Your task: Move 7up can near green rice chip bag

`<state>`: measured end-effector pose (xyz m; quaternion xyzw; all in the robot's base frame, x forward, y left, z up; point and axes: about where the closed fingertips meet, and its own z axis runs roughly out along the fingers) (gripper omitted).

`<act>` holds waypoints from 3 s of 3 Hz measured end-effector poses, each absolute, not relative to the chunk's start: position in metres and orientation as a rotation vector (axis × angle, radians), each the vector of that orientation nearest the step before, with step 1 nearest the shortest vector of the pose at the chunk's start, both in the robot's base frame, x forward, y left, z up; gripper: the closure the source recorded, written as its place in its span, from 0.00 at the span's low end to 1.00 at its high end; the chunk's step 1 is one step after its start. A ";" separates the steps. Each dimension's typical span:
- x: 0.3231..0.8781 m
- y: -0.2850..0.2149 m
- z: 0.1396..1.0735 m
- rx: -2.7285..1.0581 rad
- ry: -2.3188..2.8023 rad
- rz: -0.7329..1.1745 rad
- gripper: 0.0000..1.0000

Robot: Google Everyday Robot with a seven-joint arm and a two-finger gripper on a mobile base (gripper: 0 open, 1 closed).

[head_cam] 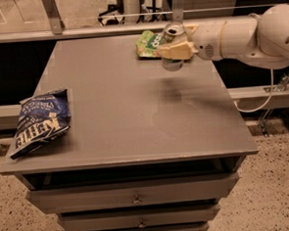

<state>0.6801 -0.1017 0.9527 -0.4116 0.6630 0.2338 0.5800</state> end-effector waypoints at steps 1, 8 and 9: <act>0.712 -0.149 0.931 -0.892 1.607 0.525 1.00; 0.757 -0.208 0.888 -0.741 1.693 0.509 0.00; 0.743 -0.218 0.897 -0.728 1.671 0.501 0.00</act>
Offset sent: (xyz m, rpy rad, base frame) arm 0.0711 -0.0951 -0.0427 0.0069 0.0814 -0.1343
